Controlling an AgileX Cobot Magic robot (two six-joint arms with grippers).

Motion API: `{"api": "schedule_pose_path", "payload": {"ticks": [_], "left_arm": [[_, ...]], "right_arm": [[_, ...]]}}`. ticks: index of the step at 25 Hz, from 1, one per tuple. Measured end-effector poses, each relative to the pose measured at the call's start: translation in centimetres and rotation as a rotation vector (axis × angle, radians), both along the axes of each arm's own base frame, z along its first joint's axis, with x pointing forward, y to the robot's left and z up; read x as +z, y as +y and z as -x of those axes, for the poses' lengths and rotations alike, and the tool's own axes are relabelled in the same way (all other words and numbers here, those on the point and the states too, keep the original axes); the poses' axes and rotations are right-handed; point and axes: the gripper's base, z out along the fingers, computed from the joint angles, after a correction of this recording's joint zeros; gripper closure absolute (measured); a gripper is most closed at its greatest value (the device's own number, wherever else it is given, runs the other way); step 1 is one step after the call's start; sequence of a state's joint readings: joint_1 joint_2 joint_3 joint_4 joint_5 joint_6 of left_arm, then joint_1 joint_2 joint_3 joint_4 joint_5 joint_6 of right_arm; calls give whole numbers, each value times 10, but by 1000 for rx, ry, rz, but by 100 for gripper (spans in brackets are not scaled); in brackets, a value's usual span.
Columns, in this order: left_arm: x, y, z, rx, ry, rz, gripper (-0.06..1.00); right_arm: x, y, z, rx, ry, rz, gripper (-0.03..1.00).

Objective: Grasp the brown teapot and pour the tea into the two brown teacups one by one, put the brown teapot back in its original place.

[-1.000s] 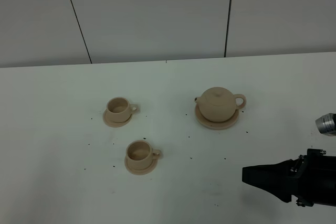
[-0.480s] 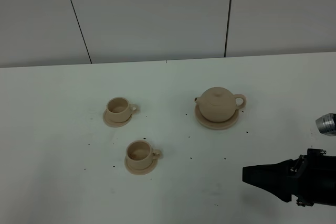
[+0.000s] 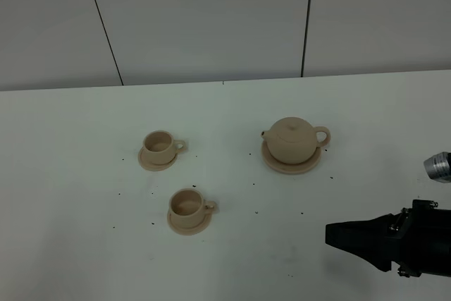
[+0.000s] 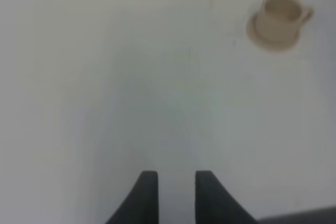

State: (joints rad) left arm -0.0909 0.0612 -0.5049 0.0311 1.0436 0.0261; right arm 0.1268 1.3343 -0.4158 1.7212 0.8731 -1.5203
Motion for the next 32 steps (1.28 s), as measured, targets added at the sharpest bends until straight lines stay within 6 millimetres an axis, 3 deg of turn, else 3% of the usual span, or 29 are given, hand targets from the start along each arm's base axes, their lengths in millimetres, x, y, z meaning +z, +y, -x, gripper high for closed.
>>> {"api": "schedule_pose_path", "payload": {"ticks": [4,11,20,32], "left_arm": [[0,1,10,0,-66,6,70],[0,1,10,16,-68,6,70],[0,-1,11,195,-68,0,70],[0,-1,11,206,-68,0,70]], "right_arm": [[0,0,0,-1,0,0,57],[-1,-1,-1,-8,1,7,57],[-1,-1,-1,-8,1,7,57],[10,-1,-11,-52,-73,-24,57]]}}
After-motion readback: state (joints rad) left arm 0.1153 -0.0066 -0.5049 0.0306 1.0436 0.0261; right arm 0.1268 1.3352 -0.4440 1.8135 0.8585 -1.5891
